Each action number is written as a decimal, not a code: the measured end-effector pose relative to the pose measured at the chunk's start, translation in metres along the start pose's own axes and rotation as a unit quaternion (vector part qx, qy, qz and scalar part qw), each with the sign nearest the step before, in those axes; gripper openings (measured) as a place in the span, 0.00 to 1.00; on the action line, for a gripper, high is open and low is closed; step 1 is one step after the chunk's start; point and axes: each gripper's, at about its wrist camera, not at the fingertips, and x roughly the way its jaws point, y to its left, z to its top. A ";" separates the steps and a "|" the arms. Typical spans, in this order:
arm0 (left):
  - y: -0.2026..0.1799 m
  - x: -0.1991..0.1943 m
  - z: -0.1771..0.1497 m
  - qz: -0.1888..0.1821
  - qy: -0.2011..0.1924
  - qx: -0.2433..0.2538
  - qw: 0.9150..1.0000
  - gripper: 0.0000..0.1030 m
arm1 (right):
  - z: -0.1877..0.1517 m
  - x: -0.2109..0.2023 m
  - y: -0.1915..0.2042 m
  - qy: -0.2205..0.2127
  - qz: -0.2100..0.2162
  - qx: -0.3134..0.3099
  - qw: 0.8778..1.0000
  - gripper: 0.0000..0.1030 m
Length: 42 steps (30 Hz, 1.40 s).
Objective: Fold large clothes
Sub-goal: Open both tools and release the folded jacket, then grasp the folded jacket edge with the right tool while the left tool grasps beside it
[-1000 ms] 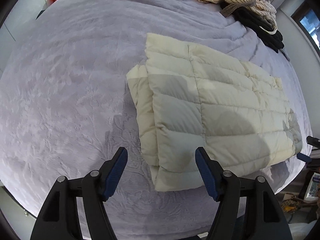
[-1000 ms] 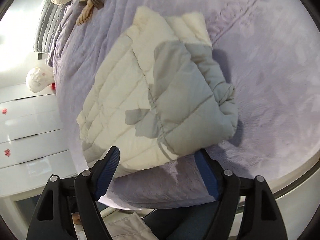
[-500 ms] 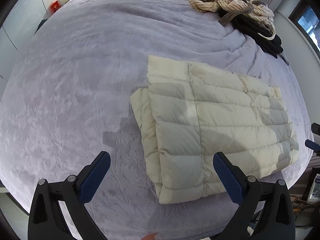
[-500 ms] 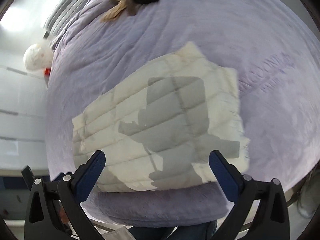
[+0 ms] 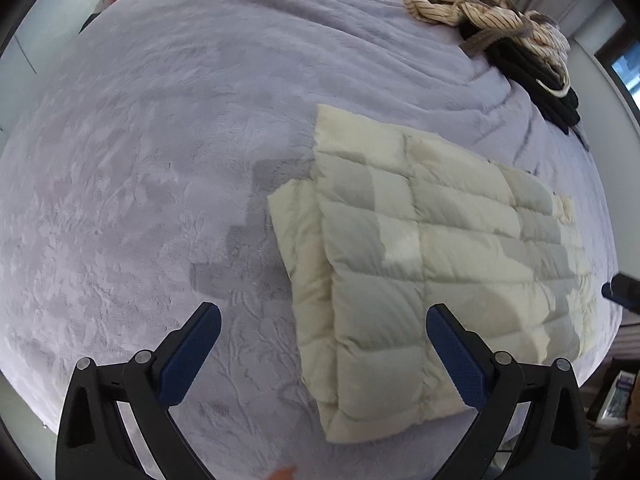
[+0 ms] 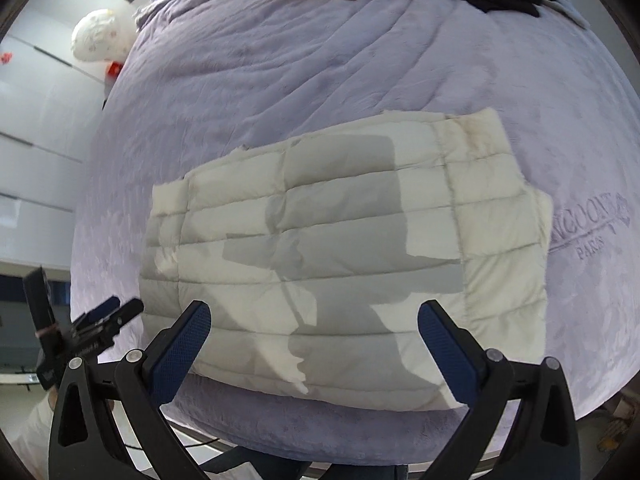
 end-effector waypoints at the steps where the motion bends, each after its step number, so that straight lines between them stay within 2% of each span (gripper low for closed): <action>1: 0.005 0.002 0.003 -0.012 0.001 -0.010 1.000 1.00 | -0.001 0.001 0.002 0.002 0.000 -0.004 1.000 1.00; 4: 0.019 0.005 0.008 -0.042 0.004 -0.038 0.998 1.00 | 0.001 0.008 0.011 0.009 0.004 -0.020 1.000 1.00; 7: 0.033 0.013 0.013 -0.089 0.014 -0.060 0.994 1.00 | 0.003 0.017 0.019 0.015 0.008 -0.032 0.999 1.00; 8: 0.037 0.016 0.014 -0.103 0.019 -0.063 0.992 1.00 | 0.004 0.022 0.021 0.017 0.007 -0.037 0.999 0.99; 9: 0.038 0.019 0.015 -0.112 0.023 -0.064 0.991 1.00 | 0.005 0.024 0.022 0.018 0.006 -0.039 0.999 0.93; 10: 0.040 0.025 0.016 -0.124 0.030 -0.064 0.990 1.00 | 0.006 0.029 0.024 0.018 0.003 -0.044 0.999 0.86; 11: 0.041 0.028 0.017 -0.130 0.035 -0.063 0.989 1.00 | 0.007 0.034 0.024 0.022 0.000 -0.045 0.999 0.60; 12: 0.042 0.034 0.018 -0.135 0.040 -0.061 0.988 1.00 | 0.008 0.039 0.024 0.027 -0.003 -0.045 0.999 0.30; 13: 0.042 0.040 0.019 -0.142 0.046 -0.059 0.987 1.00 | 0.009 0.046 0.022 0.036 -0.004 -0.042 0.998 0.20; 14: 0.043 0.045 0.020 -0.151 0.051 -0.059 0.985 1.00 | 0.010 0.055 0.019 0.045 -0.001 -0.038 0.998 0.16; 16: 0.044 0.057 0.023 -0.166 0.062 -0.063 0.982 1.00 | 0.011 0.067 0.017 0.052 0.009 -0.043 0.998 0.15; 19: 0.046 0.077 0.027 -0.181 0.075 -0.065 0.978 1.00 | 0.007 0.088 0.013 0.063 0.001 -0.051 0.997 0.15; 24: 0.043 0.098 0.030 -0.246 0.093 -0.065 0.963 1.00 | 0.001 0.110 -0.002 0.070 0.019 -0.031 0.997 0.14; 30: 0.026 0.117 0.035 -0.269 0.108 -0.043 0.956 0.98 | -0.003 0.116 -0.015 0.068 0.040 -0.024 0.997 0.11; 32: 0.016 0.118 0.038 -0.285 0.110 -0.036 0.952 0.81 | -0.004 0.118 -0.018 0.067 0.046 -0.021 0.997 0.11; 33: 0.012 0.117 0.039 -0.288 0.110 -0.034 0.951 0.77 | -0.004 0.119 -0.020 0.066 0.047 -0.021 0.996 0.11; 35: 0.001 0.116 0.041 -0.301 0.111 -0.029 0.947 0.46 | -0.004 0.122 -0.023 0.065 0.053 -0.017 0.996 0.11; 36: -0.003 0.116 0.042 -0.300 0.112 -0.029 0.947 0.41 | -0.005 0.123 -0.024 0.064 0.056 -0.014 0.996 0.11; 37: -0.008 0.113 0.043 -0.295 0.110 -0.029 0.949 0.32 | -0.004 0.124 -0.025 0.064 0.058 -0.013 0.996 0.11; 39: -0.017 0.100 0.046 -0.300 0.100 -0.027 0.948 0.24 | -0.005 0.126 -0.028 0.063 0.063 -0.009 0.996 0.11; 42: -0.039 0.064 0.049 -0.337 0.073 -0.015 0.939 0.23 | -0.006 0.126 -0.031 0.062 0.068 -0.006 0.996 0.11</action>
